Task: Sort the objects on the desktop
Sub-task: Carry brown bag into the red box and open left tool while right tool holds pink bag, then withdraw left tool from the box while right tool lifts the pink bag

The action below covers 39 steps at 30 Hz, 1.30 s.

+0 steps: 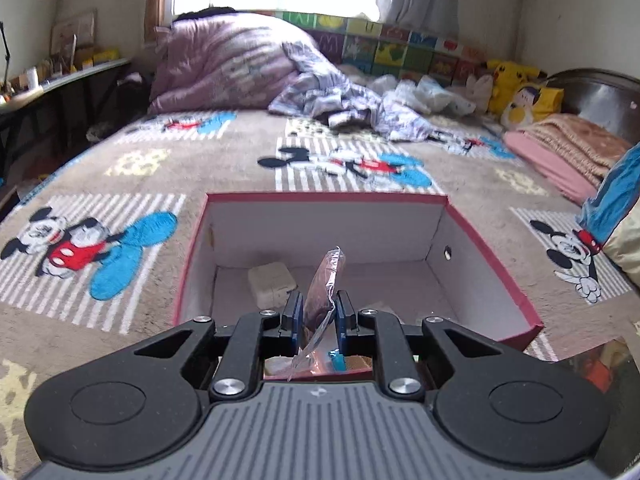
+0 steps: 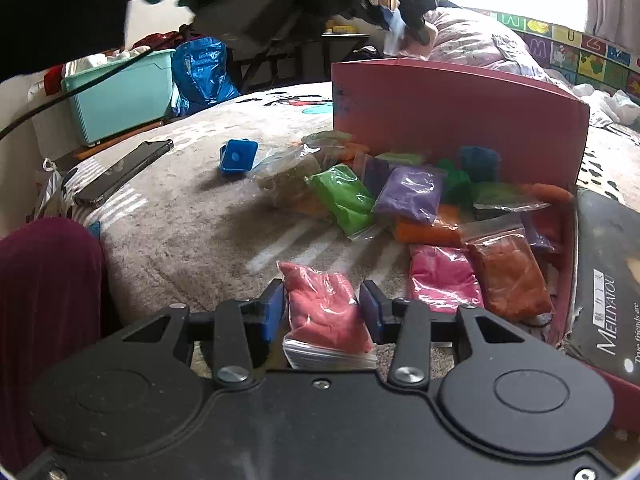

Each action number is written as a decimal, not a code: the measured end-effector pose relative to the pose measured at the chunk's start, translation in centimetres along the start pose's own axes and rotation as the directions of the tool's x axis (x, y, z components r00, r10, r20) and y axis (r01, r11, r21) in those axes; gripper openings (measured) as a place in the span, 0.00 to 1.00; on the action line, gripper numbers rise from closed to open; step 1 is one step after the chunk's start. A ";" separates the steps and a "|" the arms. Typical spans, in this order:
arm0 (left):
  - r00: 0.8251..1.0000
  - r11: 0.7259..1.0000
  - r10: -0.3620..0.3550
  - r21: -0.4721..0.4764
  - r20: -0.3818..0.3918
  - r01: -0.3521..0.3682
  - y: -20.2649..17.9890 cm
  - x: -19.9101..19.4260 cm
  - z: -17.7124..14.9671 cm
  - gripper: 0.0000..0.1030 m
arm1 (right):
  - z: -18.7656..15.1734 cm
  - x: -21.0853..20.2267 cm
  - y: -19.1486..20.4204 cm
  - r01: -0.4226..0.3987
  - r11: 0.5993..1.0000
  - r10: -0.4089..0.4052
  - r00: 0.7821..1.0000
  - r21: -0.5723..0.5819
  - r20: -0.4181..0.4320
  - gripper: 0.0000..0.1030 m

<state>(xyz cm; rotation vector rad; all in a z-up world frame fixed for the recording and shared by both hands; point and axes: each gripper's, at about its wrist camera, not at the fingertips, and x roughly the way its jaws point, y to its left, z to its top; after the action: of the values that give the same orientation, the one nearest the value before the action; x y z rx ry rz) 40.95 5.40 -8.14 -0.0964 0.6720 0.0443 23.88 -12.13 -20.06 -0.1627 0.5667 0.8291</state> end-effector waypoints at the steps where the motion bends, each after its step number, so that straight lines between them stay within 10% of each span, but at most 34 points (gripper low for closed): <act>1: 1.000 1.000 0.005 -0.002 -0.015 -0.005 0.0 0.7 0.2 0.15 | 0.0 0.1 -0.1 -0.003 1.000 0.003 1.000 0.006 -0.003 0.40; 33: 0.960 0.996 0.090 0.008 -0.267 -0.091 1.7 8.9 0.2 0.16 | 0.1 0.8 -1.0 -0.037 0.998 0.038 0.999 0.046 -0.017 0.40; 39: 0.968 0.997 0.062 -0.019 -0.244 -0.069 2.2 7.7 0.6 0.48 | 0.0 0.8 -0.9 -0.030 0.999 0.030 0.999 0.035 -0.015 0.40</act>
<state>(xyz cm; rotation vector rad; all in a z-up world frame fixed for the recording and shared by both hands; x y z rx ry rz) 47.20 7.68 -12.67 -0.1070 0.9205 0.1068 24.98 -12.18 -20.59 -0.1297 0.5991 0.8473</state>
